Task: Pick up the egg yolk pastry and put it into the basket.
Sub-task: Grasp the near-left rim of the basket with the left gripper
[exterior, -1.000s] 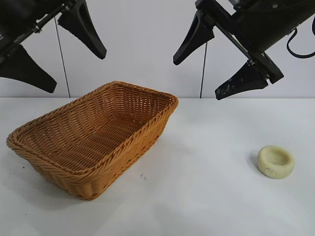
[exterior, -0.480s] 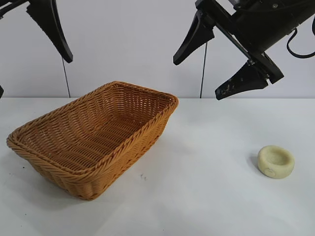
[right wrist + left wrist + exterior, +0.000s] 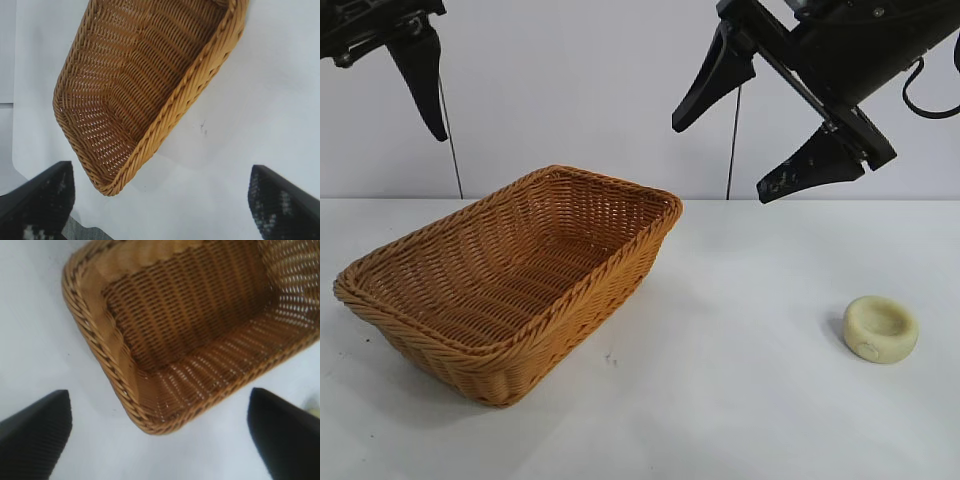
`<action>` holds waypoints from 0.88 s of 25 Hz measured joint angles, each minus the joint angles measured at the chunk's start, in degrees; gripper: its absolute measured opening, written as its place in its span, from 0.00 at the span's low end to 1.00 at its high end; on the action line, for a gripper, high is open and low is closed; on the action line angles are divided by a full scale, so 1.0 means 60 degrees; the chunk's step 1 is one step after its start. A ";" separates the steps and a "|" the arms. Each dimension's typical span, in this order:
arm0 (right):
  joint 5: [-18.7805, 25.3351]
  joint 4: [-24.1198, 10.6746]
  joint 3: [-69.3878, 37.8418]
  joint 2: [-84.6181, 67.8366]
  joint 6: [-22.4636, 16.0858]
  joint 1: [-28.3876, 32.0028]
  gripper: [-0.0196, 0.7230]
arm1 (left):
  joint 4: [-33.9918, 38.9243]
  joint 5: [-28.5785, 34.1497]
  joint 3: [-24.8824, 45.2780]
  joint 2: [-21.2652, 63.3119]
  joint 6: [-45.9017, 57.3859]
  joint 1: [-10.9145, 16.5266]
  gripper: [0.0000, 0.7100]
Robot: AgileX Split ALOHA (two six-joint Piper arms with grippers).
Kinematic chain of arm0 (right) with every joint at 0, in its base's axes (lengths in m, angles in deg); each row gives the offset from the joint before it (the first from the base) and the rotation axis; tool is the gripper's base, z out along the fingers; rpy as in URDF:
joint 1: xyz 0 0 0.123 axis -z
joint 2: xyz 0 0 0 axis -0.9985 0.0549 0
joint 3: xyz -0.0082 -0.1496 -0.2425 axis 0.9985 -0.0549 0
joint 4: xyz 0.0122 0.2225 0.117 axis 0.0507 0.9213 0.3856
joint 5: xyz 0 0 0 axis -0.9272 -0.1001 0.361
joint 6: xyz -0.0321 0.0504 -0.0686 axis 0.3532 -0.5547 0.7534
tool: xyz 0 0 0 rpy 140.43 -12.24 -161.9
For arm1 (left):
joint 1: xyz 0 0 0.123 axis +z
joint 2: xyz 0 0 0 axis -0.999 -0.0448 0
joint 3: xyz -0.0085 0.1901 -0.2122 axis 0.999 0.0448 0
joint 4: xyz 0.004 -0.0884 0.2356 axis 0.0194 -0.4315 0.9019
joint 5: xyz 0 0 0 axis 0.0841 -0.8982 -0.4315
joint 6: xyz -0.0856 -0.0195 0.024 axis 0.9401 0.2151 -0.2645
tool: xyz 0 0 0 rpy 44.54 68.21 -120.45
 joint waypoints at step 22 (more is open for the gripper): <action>0.0000 0.0000 0.0000 0.0000 0.0000 0.0000 0.94 | -0.1176 -0.2908 0.2684 -0.0832 0.0500 0.0139 0.96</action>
